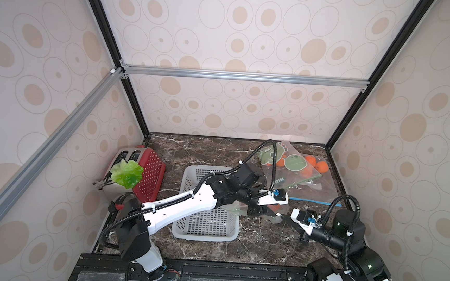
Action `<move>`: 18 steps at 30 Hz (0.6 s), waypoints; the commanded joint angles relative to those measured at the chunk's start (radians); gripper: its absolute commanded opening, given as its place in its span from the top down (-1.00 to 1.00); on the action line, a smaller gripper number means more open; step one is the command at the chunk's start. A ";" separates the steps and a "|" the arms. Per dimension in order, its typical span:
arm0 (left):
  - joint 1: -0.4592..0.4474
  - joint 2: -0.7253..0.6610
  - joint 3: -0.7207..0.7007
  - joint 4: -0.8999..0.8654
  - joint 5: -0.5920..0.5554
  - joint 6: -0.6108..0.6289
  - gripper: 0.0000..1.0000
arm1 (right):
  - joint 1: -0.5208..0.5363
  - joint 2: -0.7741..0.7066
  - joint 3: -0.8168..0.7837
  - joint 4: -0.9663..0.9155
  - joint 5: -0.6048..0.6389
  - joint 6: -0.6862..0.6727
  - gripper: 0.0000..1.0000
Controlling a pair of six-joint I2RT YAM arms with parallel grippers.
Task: Open the zip-top bag and take out the orange
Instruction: Unzip the zipper on the zipper food storage bag.
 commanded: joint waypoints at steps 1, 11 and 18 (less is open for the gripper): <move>-0.007 -0.021 -0.011 0.077 0.049 0.044 0.24 | 0.006 0.003 -0.005 0.005 -0.014 0.031 1.00; -0.015 -0.020 -0.011 0.070 0.104 0.067 0.23 | 0.006 0.017 0.009 0.008 -0.001 0.072 1.00; -0.016 -0.016 -0.012 0.078 0.117 0.063 0.72 | 0.006 0.019 0.014 0.007 -0.001 0.084 1.00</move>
